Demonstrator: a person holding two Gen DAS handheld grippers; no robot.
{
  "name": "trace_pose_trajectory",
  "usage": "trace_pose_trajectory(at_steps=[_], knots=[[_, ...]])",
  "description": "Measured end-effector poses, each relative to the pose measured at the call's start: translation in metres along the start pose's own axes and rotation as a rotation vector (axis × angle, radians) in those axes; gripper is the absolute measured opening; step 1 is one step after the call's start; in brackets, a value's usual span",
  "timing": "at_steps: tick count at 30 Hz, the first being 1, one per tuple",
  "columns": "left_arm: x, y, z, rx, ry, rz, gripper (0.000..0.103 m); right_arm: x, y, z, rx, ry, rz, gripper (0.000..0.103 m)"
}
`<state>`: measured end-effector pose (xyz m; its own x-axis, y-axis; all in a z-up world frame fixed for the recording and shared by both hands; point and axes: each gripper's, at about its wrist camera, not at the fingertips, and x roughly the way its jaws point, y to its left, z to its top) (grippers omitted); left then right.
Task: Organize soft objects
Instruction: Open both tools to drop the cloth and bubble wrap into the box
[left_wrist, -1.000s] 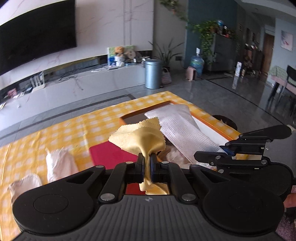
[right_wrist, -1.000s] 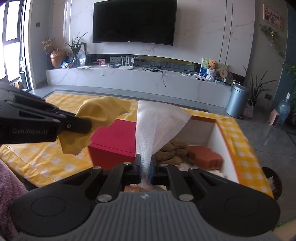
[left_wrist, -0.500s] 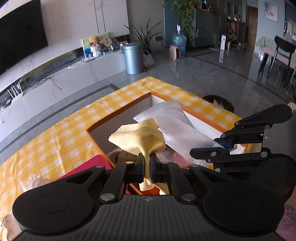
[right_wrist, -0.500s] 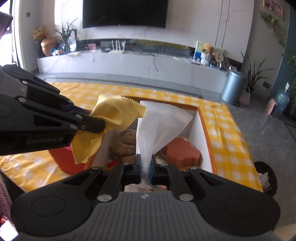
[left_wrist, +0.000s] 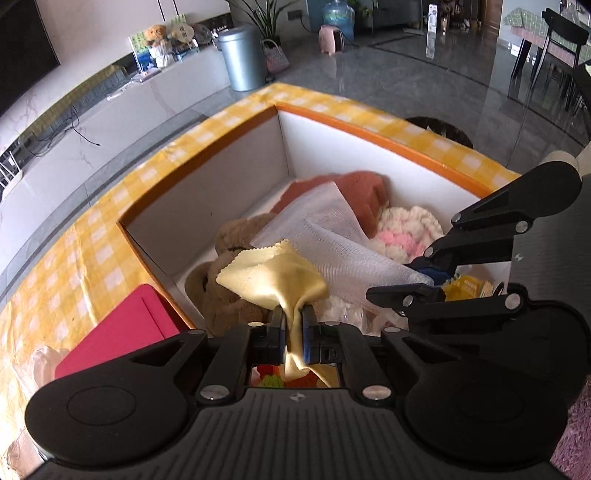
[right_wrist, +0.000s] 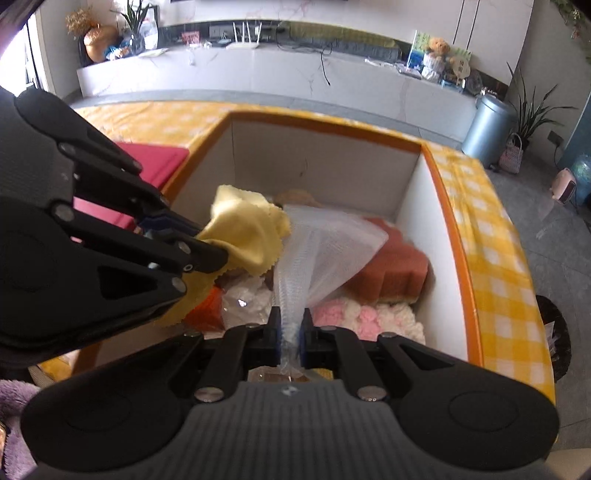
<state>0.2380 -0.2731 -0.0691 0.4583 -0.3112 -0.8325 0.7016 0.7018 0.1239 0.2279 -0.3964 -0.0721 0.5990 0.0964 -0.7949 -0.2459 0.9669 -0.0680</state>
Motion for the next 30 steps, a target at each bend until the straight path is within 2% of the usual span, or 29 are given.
trace_pose_trajectory(at_steps=[2, 3, 6, 8, 10, 14, 16, 19, 20, 25, 30], knots=[[0.001, 0.001, -0.001, -0.002, 0.007, -0.014, 0.014, 0.003, -0.001, -0.001, 0.001, 0.009, -0.005, 0.014], [0.001, 0.001, -0.002, -0.008, 0.009, -0.017, 0.019, 0.003, -0.001, -0.002, 0.002, 0.011, -0.007, 0.019], [0.001, 0.004, -0.001, -0.034, 0.023, -0.015, 0.032, 0.000, -0.002, -0.002, 0.000, 0.013, -0.011, 0.022], [-0.003, 0.005, 0.000, -0.050, 0.023, -0.006, 0.036, -0.004, -0.001, -0.002, -0.004, 0.015, -0.020, 0.023], [-0.009, 0.006, 0.000, -0.056, 0.022, -0.007, 0.044, -0.010, -0.002, 0.000, -0.004, 0.012, -0.039, 0.034], [-0.025, 0.006, 0.002, -0.028, 0.019, -0.010, 0.056, -0.022, -0.004, 0.005, -0.007, 0.022, -0.067, 0.048], [-0.033, 0.006, 0.002, -0.024, 0.012, -0.004, 0.057, -0.029, -0.005, 0.007, -0.006, 0.032, -0.077, 0.056], [-0.050, 0.008, 0.001, -0.048, -0.024, -0.009, 0.057, -0.043, -0.006, 0.010, 0.008, 0.018, -0.099, 0.057], [-0.057, 0.010, -0.001, -0.061, -0.043, -0.016, 0.057, -0.049, -0.006, 0.011, 0.015, 0.008, -0.107, 0.058], [-0.091, 0.018, -0.012, -0.135, -0.155, -0.061, 0.057, -0.077, -0.001, 0.009, 0.073, -0.051, -0.141, 0.076], [-0.127, 0.026, -0.036, -0.183, -0.272, -0.052, 0.059, -0.104, 0.012, -0.003, 0.143, -0.140, -0.166, 0.084]])
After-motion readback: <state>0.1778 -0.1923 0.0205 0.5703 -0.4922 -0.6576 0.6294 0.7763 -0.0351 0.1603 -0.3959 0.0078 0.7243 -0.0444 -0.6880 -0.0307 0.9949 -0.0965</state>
